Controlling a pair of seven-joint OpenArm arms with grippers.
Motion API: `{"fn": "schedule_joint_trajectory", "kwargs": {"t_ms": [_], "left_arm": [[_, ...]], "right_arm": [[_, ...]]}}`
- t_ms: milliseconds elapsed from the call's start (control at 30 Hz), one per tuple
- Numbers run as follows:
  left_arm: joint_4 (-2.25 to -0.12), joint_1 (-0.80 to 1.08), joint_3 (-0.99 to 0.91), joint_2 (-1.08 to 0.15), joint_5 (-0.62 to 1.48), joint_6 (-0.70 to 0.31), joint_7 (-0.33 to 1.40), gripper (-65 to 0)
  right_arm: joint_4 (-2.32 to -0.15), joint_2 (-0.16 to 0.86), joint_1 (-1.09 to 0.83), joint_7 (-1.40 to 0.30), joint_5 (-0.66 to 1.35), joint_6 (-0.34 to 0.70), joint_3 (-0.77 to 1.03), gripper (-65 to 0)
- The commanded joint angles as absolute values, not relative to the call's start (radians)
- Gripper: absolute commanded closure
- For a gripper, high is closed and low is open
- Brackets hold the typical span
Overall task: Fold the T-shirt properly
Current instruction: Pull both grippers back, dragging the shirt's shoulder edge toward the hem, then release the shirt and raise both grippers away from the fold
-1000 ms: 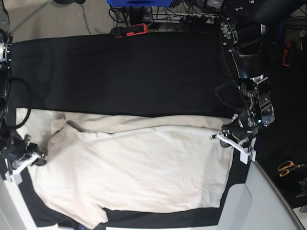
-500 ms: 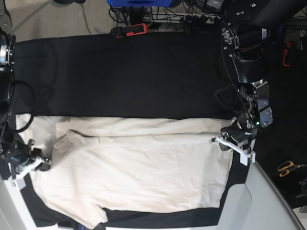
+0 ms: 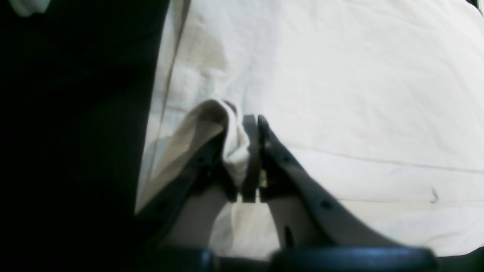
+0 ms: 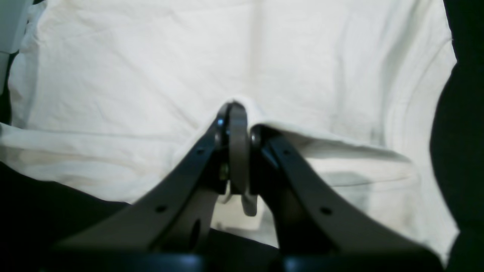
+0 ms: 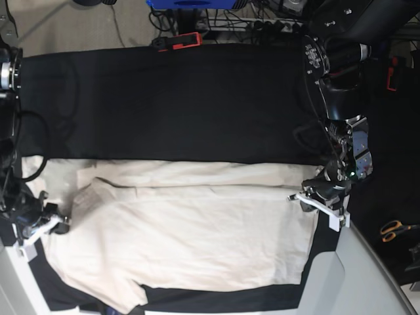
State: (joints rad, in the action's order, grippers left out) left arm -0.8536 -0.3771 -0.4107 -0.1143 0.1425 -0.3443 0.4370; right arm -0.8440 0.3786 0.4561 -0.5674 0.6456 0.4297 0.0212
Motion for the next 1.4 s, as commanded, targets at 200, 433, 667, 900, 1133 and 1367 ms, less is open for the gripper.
{"fn": "schedule_joint_trajectory", "kwargs": {"t_ms": [200,433,667,900,1133,1367], "left_arm": [[-0.871,-0.42,-0.415,-0.124,0.153,-0.351,0.414,-4.9],[-0.901,-0.466,-0.421,-0.153,0.165,-0.351,0.414,-36.0],[-1.204,-0.318,-0.42,-0.145,0.165,-0.351,0.469,-36.0],[-1.443,-0.027,-0.415,-0.153,0.153,-0.352,0.476,-35.9],[-1.445,0.071,-0.432,-0.16,0.236,-0.355,0.481,-35.7],[-1.397,0.093,-0.432,-0.165,0.397,-0.355,0.55,-35.7]], "right_arm": [[-0.86,0.352,0.489,-0.51,0.562,0.433,0.036,-16.5],[-0.871,0.349,0.486,-0.44,0.562,0.437,0.171,-43.7],[-1.147,0.283,0.341,-0.595,0.607,0.432,0.47,-43.1],[-1.343,0.048,0.165,-0.866,0.76,0.239,0.901,-38.9],[-1.155,0.038,0.147,-0.791,0.768,0.191,0.951,-38.9],[-0.777,0.157,0.223,-0.661,0.768,0.2,0.958,-39.2]]}}
